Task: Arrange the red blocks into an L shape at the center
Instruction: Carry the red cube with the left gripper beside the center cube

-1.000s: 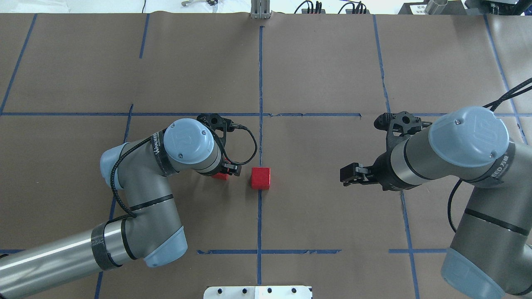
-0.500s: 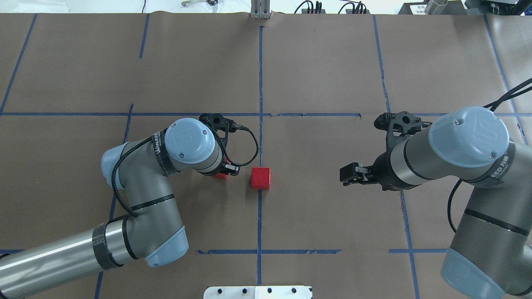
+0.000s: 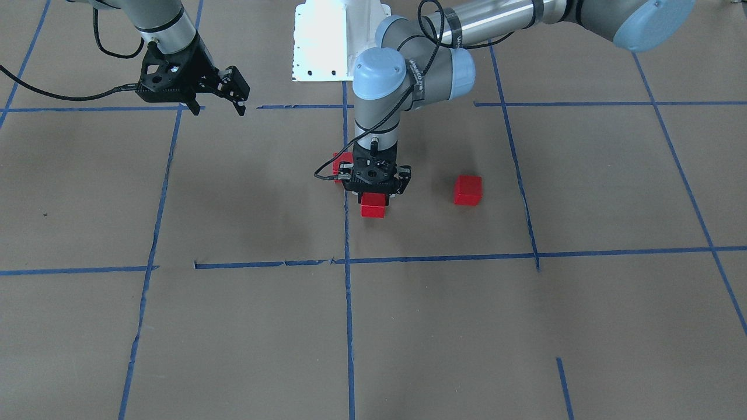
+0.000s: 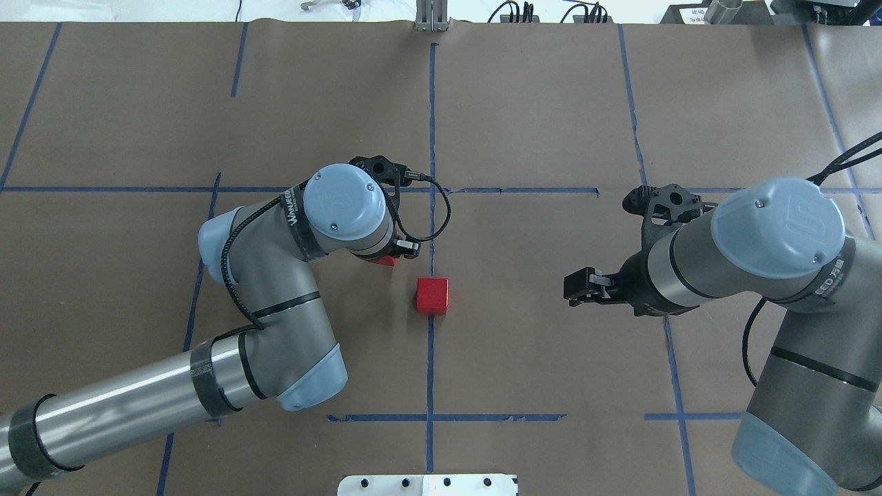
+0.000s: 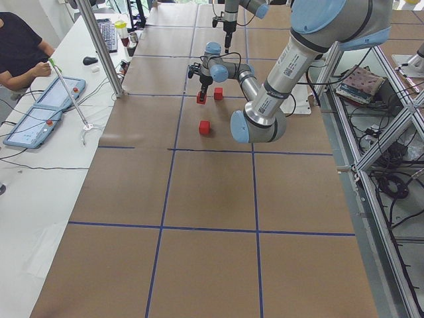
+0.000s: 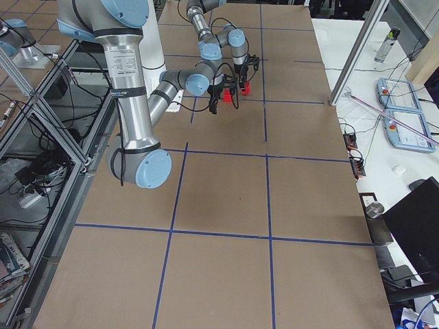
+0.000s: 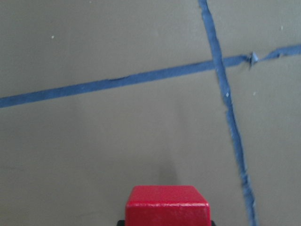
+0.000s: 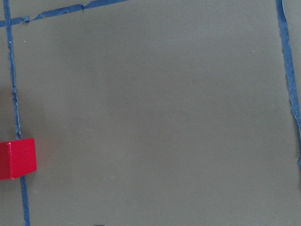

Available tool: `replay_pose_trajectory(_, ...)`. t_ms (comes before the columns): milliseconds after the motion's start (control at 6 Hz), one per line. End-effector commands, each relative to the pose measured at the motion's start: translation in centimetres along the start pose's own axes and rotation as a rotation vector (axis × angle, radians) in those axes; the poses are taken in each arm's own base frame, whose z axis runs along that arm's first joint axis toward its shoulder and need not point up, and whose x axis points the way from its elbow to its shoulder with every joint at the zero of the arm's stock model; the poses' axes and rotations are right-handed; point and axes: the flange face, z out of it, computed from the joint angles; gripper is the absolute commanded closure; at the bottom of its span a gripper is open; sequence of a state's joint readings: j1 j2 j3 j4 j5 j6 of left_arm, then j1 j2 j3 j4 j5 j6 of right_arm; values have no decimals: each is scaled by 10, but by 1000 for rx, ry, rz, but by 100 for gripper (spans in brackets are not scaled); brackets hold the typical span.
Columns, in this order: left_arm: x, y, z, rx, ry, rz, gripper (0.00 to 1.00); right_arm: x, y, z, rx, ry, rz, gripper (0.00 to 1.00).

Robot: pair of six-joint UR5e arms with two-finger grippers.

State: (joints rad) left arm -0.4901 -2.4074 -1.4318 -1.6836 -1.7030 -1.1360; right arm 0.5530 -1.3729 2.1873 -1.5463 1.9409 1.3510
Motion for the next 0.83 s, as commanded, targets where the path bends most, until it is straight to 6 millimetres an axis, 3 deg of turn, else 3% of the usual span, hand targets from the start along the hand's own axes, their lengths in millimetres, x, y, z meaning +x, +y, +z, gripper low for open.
replay_pose_trajectory(0,24,7,-1,-12,11,-51,100,16,1,-6,2,11,10,0)
replay_pose_trajectory(167,33,20,0,-29,17,-73,100,18,-2,-7,6,13,16,0)
replay_pose_trajectory(667,40,30,0,-39,24,-65,100,26,-7,-10,8,19,28,0)
